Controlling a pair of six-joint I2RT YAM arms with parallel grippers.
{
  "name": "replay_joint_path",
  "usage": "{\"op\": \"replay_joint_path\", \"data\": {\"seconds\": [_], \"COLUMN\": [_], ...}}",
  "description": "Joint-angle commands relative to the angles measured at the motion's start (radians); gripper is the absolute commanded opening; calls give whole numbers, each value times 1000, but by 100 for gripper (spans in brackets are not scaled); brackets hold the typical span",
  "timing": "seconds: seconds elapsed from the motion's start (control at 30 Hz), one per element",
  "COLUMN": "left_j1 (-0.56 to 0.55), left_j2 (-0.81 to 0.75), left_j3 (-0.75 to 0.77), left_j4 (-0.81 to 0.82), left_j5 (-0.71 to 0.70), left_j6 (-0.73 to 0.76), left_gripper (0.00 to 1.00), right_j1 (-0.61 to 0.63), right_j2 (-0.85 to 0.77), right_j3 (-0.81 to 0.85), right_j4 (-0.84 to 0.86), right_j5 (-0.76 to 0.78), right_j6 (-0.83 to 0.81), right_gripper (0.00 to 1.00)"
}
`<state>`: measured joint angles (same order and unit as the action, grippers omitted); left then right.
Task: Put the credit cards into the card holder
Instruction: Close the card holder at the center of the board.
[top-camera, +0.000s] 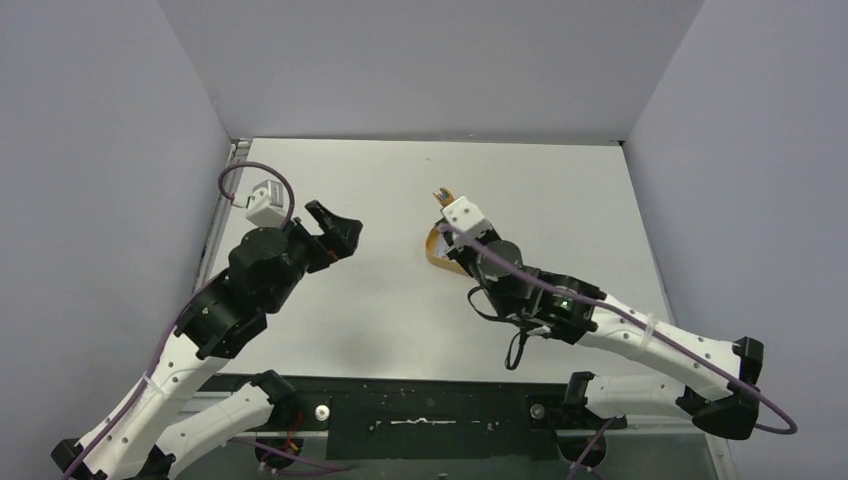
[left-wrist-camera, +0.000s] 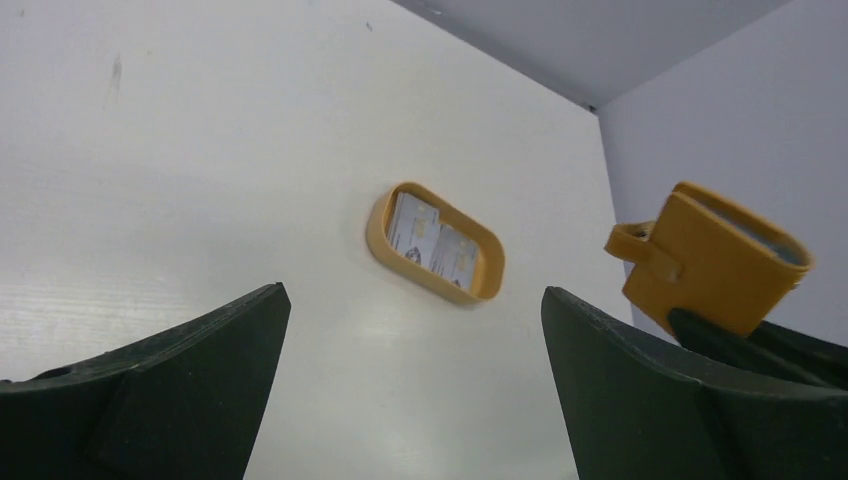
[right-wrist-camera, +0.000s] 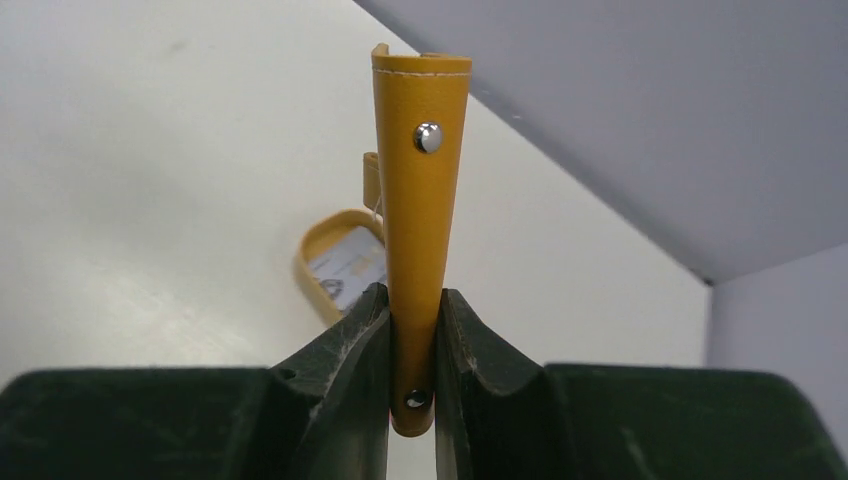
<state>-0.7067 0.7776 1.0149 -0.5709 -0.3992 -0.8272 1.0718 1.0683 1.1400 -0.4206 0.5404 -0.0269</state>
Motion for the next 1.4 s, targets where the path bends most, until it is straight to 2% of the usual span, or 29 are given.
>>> {"op": "replay_joint_path", "data": {"seconds": [0.0,0.17,0.4,0.5,0.63,0.9,1.07,1.17,1.3,1.37], "left_j1": [40,70,69,63,49,-2,-8,-7,-8,-9], "left_j2": [50,55,67,75,84,136,174,191,203,207], "left_j3": [98,64,-25,-54,-40,-17,6,2,-8,-10], "left_j4": [129,340,528,613,622,586,522,553,615,624], "left_j5": [98,302,411,450,459,484,499,516,527,529], "left_j6": [94,29,-135,-188,-197,-196,-200,-219,-244,-250], "left_gripper": [97,97,97,97,97,97,96,85,61,53], "right_j1": [94,179,289,309,329,348,351,354,357,357], "right_j2": [62,77,149,184,233,294,301,304,309,309], "right_j3": [-107,-260,-356,-368,-372,-352,-348,-344,-341,-341], "right_j4": [433,927,1268,1365,1469,1621,1629,1637,1648,1648], "right_j5": [419,467,506,497,491,473,477,478,481,483], "right_j6": [-682,-1146,-1483,-1567,-1657,-1775,-1784,-1789,-1797,-1797], "right_gripper": [0,0,0,0,0,0,0,0,0,0]}}
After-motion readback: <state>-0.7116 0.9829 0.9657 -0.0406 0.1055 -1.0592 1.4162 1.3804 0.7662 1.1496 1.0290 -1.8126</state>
